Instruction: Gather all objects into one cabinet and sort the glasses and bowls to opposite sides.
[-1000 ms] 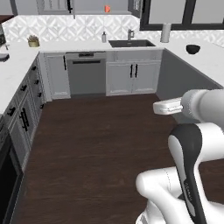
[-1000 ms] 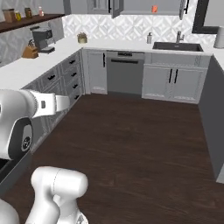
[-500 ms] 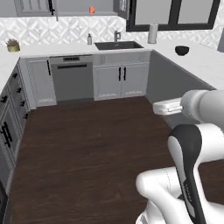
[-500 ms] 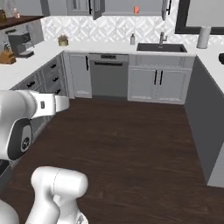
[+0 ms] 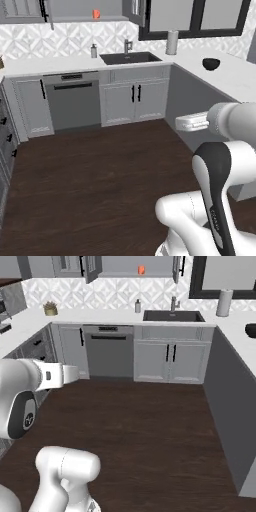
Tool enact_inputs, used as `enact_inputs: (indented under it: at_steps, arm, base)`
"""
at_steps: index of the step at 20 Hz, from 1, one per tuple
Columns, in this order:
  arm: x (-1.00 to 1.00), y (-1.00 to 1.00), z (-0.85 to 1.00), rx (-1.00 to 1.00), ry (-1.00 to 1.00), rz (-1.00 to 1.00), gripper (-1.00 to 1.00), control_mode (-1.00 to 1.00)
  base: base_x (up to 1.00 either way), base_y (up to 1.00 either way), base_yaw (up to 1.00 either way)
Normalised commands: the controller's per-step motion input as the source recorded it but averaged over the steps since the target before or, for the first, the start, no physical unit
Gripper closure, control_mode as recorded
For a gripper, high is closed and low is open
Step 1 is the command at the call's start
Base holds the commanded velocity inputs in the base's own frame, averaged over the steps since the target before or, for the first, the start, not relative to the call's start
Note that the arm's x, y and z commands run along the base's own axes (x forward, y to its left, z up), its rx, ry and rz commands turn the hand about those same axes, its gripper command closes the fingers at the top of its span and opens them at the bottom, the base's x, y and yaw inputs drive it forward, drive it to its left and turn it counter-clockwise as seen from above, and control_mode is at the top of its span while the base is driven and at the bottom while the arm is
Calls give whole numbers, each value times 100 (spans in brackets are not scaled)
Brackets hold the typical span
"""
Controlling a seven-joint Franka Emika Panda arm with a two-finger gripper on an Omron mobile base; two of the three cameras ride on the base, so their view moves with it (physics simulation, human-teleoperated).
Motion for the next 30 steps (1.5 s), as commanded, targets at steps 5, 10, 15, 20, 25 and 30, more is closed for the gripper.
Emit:
enact_inputs:
  at_steps: [5, 10, 15, 20, 25, 30]
  arm:
    - [0, 0, 0, 0, 0, 0, -100, 100]
    - [0, 0, 0, 0, 0, 0, -100, 100]
    - [0, 0, 0, 0, 0, 0, -100, 100]
    - [0, 0, 0, 0, 0, 0, -100, 100]
    - [0, 0, 0, 0, 0, 0, -100, 100]
    - [0, 0, 0, 0, 0, 0, -100, 100]
  base:
    - [100, 0, -10]
    - [100, 0, -7]
    - [100, 0, -1]
    - [100, 0, 0]
    - [100, 0, 0]
    - [100, 0, 0]
